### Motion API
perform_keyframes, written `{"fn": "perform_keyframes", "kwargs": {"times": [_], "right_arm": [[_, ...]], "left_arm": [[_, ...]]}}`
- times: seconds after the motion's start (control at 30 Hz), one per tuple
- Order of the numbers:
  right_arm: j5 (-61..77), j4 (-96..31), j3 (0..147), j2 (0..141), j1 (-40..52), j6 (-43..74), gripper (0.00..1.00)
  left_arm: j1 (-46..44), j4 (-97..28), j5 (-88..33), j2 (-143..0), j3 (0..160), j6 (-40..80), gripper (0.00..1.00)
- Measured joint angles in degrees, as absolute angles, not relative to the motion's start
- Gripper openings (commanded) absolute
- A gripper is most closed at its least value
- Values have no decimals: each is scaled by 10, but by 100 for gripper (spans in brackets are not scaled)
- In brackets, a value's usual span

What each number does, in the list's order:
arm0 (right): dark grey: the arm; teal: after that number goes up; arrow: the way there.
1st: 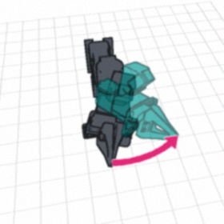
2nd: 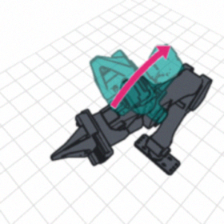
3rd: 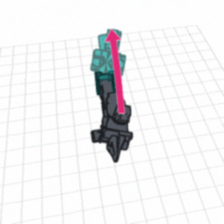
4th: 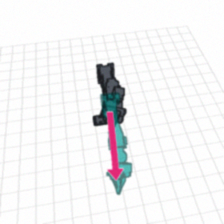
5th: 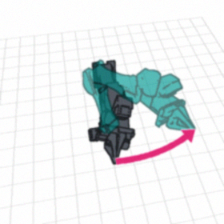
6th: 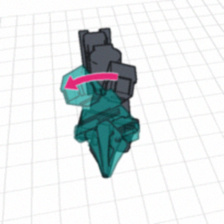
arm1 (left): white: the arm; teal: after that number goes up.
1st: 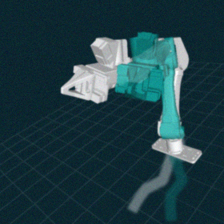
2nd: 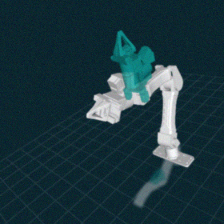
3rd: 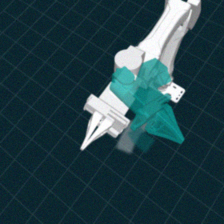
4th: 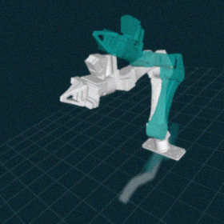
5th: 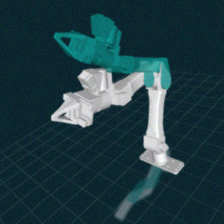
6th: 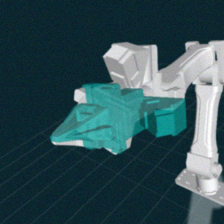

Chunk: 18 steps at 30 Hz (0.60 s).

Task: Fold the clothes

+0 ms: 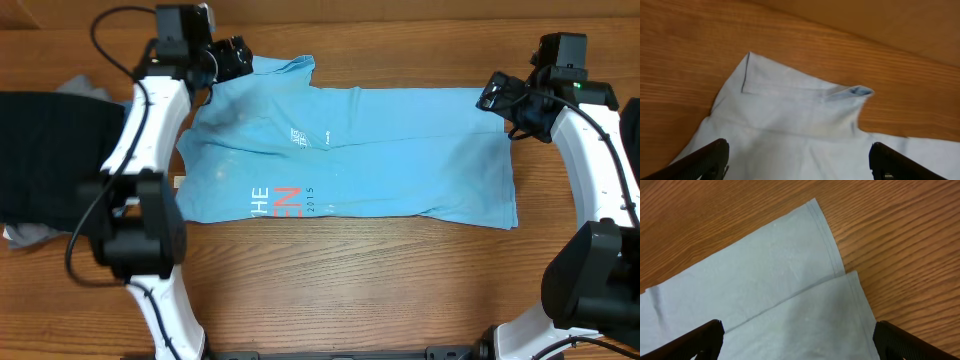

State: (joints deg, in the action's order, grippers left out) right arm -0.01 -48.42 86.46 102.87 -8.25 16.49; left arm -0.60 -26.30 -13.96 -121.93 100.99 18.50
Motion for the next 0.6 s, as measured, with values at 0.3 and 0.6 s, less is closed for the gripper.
{"fn": "perform_keyframes", "kwargs": {"times": [0.3,0.6], "right_arm": [[0,-484,865,1029,-83,165,100],[0,-484,865,1029,-83,165,100]], "left_arm": [[-6,-129,-143,-1334,1009,198,90],[-6,-55,-123,-1349,1010,197,87]]}}
